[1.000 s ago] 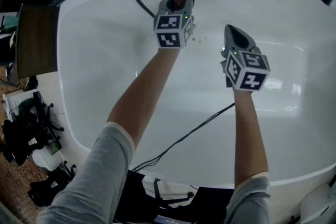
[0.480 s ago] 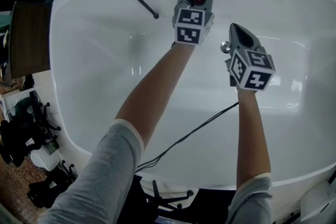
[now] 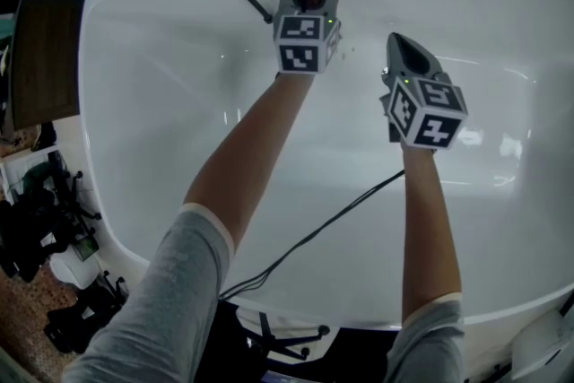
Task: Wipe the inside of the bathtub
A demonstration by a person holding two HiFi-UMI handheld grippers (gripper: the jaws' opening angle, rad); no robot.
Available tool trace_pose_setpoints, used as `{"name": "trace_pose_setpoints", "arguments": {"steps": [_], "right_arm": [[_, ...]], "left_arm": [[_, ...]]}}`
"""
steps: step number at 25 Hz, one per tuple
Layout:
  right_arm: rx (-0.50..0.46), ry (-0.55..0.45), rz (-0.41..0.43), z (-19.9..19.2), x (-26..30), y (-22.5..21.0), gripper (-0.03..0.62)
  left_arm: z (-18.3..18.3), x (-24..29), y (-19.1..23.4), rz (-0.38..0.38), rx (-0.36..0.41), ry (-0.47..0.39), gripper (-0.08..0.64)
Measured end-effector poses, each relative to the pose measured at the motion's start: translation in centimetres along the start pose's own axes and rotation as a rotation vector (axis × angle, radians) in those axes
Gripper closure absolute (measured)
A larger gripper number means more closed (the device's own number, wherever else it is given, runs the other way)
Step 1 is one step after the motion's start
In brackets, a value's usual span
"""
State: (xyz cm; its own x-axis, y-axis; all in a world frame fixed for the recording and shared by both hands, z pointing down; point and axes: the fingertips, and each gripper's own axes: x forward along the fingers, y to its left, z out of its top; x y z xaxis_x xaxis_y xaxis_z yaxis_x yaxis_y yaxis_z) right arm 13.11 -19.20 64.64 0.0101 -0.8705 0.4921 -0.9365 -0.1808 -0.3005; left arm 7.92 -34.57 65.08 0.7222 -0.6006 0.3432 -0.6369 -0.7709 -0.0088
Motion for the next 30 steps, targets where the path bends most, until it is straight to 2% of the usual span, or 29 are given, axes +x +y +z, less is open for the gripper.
{"name": "trace_pose_setpoints", "arguments": {"steps": [6,11,17,22,25,30], "right_arm": [[-0.004,0.002,-0.011,-0.7,0.0,-0.4,0.584],[-0.007,-0.010,-0.014,-0.8,0.4,-0.5,0.584],[-0.005,-0.011,-0.013,-1.7,0.6,0.0,0.584],[0.004,-0.013,-0.012,-2.6,1.2,-0.7,0.584],[0.017,-0.014,-0.017,-3.5,1.4,-1.3,0.584],[0.012,0.008,-0.019,-4.8,1.7,-1.7,0.584]], "left_arm": [[-0.8,2.5,-6.2,-0.101,0.058,0.015,0.468],[-1.0,2.4,-5.9,-0.137,0.086,-0.004,0.468],[-4.5,0.4,-0.2,-0.032,0.030,0.040,0.468],[-6.8,-0.3,2.3,0.018,0.034,0.061,0.468],[-7.1,0.5,0.4,-0.016,0.040,0.056,0.468],[-7.0,3.1,-6.0,-0.107,0.063,0.054,0.468]]}}
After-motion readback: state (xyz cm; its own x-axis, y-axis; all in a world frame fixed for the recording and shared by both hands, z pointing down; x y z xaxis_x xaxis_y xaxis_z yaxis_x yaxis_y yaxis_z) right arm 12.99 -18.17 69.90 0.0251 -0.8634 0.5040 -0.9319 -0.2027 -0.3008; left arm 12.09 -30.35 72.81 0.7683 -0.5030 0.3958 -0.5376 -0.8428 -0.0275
